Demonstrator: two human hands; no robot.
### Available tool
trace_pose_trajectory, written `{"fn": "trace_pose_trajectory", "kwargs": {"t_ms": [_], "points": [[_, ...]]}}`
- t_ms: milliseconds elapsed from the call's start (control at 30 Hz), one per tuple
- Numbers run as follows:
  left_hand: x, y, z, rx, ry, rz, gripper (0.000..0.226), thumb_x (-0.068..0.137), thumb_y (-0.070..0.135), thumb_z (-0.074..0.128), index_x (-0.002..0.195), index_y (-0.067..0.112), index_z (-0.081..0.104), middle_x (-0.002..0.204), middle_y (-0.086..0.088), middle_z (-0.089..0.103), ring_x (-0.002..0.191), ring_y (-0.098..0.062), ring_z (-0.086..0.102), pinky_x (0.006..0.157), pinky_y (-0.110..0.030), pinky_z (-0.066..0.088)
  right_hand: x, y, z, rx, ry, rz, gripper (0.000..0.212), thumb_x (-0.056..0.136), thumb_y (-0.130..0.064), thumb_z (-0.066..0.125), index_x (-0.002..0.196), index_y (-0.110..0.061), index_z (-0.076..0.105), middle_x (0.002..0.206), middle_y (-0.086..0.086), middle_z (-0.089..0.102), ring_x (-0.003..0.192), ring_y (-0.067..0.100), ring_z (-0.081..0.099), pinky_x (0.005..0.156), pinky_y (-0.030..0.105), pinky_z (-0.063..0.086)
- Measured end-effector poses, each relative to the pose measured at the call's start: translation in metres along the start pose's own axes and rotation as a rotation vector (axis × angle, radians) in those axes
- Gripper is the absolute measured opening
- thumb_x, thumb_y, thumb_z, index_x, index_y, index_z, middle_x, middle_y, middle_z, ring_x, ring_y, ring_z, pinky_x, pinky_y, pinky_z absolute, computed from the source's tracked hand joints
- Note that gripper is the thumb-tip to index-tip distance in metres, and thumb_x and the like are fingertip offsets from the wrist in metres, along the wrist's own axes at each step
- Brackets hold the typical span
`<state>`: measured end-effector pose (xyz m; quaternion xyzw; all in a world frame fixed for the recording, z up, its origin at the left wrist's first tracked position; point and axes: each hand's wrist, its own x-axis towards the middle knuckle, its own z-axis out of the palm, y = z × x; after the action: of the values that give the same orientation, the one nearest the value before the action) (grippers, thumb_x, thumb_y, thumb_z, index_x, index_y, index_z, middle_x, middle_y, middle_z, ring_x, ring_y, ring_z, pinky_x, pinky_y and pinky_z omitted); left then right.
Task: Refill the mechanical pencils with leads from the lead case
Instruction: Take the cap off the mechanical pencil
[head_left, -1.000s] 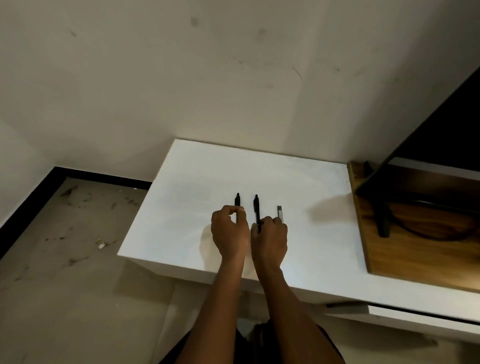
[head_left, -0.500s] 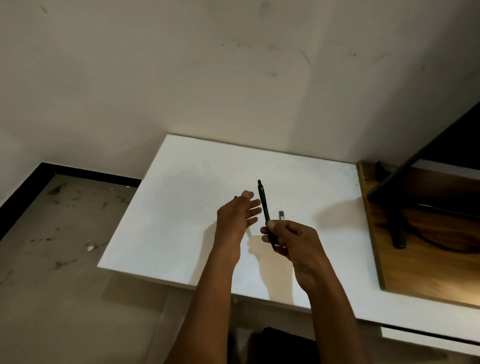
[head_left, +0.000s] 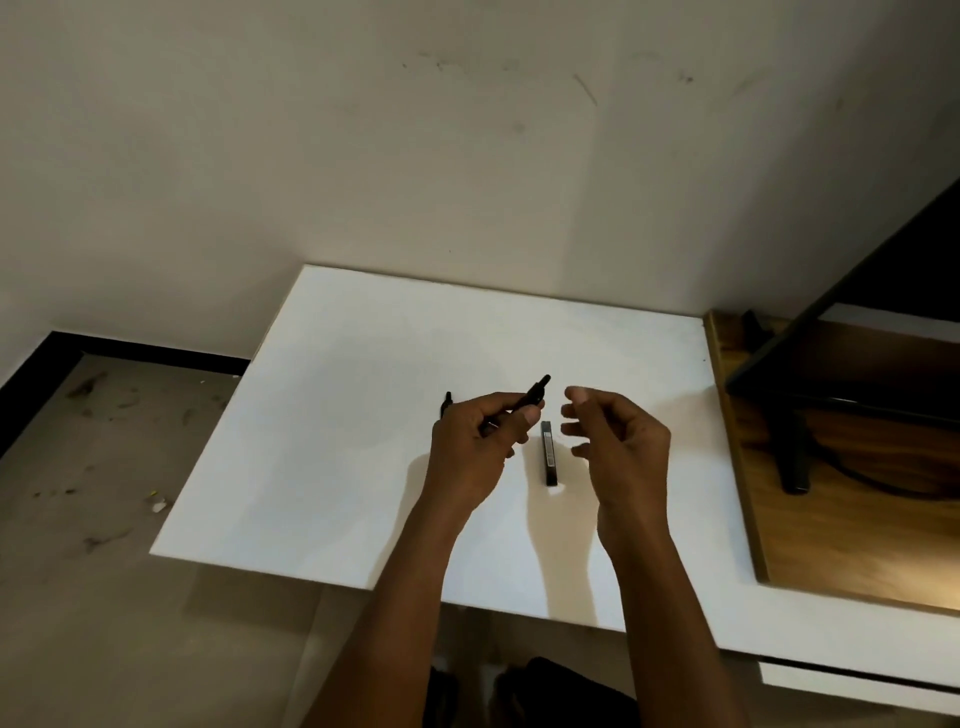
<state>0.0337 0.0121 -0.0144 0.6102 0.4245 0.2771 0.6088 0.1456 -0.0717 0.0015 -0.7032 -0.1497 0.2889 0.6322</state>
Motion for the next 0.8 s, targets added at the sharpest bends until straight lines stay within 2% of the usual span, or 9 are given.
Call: {"fn": "trace_pose_trajectory", "kwargs": {"t_ms": [100, 133, 200, 267, 400, 433, 567, 667, 800], "points": [[0.0, 0.001, 0.005, 0.074, -0.035, 0.053, 0.018, 0.091, 0.026, 0.07, 0.108, 0.028, 0.077, 0.061, 0.022, 0.068, 0.057, 0.002, 0.059, 0.058, -0.009, 0.045, 0.004, 0.0, 0.0, 0.051, -0.023, -0.001, 0.015, 0.093, -0.035, 0.069, 0.095, -0.024, 0.079, 0.091, -0.003, 0.078, 0.082, 0.012, 0.074, 0.062, 0.019, 0.054], [0.0, 0.001, 0.007, 0.099, -0.041, 0.074, 0.018, 0.091, 0.027, 0.071, 0.108, 0.03, 0.077, 0.064, 0.022, 0.07, 0.059, 0.001, 0.061, 0.068, -0.014, 0.05, 0.005, 0.0, 0.001, 0.068, -0.048, 0.003, 0.016, 0.092, -0.036, 0.069, 0.094, -0.024, 0.079, 0.092, -0.003, 0.079, 0.083, 0.012, 0.074, 0.061, 0.017, 0.054], [0.0, 0.0, 0.01, 0.145, -0.033, 0.095, 0.019, 0.09, 0.03, 0.072, 0.107, 0.033, 0.077, 0.076, 0.019, 0.075, 0.068, -0.004, 0.066, 0.091, -0.038, 0.054, 0.005, 0.001, 0.002, 0.097, -0.092, 0.0, 0.014, 0.091, -0.034, 0.071, 0.094, -0.024, 0.08, 0.092, -0.003, 0.079, 0.085, 0.013, 0.074, 0.063, 0.016, 0.054], [0.001, -0.001, 0.011, 0.175, -0.031, 0.113, 0.015, 0.09, 0.031, 0.072, 0.102, 0.038, 0.078, 0.078, 0.023, 0.074, 0.069, -0.003, 0.066, 0.096, -0.048, 0.051, 0.006, 0.002, 0.002, 0.116, -0.094, -0.021, 0.011, 0.09, -0.028, 0.073, 0.094, -0.02, 0.08, 0.089, -0.002, 0.08, 0.085, 0.012, 0.074, 0.066, 0.017, 0.055], [0.001, -0.003, 0.01, 0.205, -0.056, 0.159, 0.018, 0.09, 0.027, 0.072, 0.106, 0.031, 0.079, 0.073, 0.032, 0.069, 0.067, 0.008, 0.065, 0.069, -0.012, 0.048, 0.008, 0.004, -0.002, 0.169, -0.081, -0.015, 0.009, 0.088, -0.016, 0.075, 0.093, -0.009, 0.079, 0.082, 0.005, 0.079, 0.078, 0.015, 0.074, 0.071, 0.021, 0.058], [0.001, -0.003, 0.008, 0.224, -0.066, 0.163, 0.018, 0.09, 0.027, 0.072, 0.106, 0.029, 0.079, 0.075, 0.031, 0.07, 0.067, 0.008, 0.065, 0.066, -0.008, 0.045, 0.008, 0.004, -0.003, 0.17, -0.087, -0.011, 0.011, 0.088, -0.016, 0.075, 0.093, -0.007, 0.079, 0.081, 0.007, 0.079, 0.077, 0.016, 0.075, 0.073, 0.023, 0.059], [0.002, -0.003, 0.001, 0.287, -0.109, 0.139, 0.017, 0.092, 0.031, 0.069, 0.105, 0.028, 0.079, 0.09, 0.014, 0.077, 0.068, -0.003, 0.061, 0.082, -0.026, 0.044, 0.011, 0.007, -0.006, 0.145, -0.116, -0.002, 0.016, 0.087, -0.018, 0.076, 0.092, -0.002, 0.079, 0.078, 0.014, 0.078, 0.074, 0.022, 0.074, 0.074, 0.029, 0.062], [0.002, -0.002, -0.004, 0.285, -0.138, 0.115, 0.018, 0.093, 0.03, 0.067, 0.107, 0.027, 0.078, 0.09, 0.009, 0.077, 0.065, -0.001, 0.058, 0.068, -0.018, 0.043, 0.013, 0.007, -0.004, 0.15, -0.101, 0.01, 0.018, 0.088, -0.019, 0.075, 0.088, -0.001, 0.077, 0.075, 0.014, 0.077, 0.066, 0.022, 0.072, 0.069, 0.03, 0.061], [0.001, -0.003, -0.012, 0.214, -0.133, 0.062, 0.018, 0.093, 0.026, 0.068, 0.107, 0.024, 0.078, 0.066, 0.019, 0.068, 0.061, 0.005, 0.058, 0.058, -0.004, 0.039, 0.014, 0.011, 0.004, 0.117, -0.112, 0.011, 0.019, 0.088, -0.023, 0.076, 0.085, -0.005, 0.077, 0.076, 0.016, 0.077, 0.065, 0.023, 0.071, 0.068, 0.03, 0.06]]}}
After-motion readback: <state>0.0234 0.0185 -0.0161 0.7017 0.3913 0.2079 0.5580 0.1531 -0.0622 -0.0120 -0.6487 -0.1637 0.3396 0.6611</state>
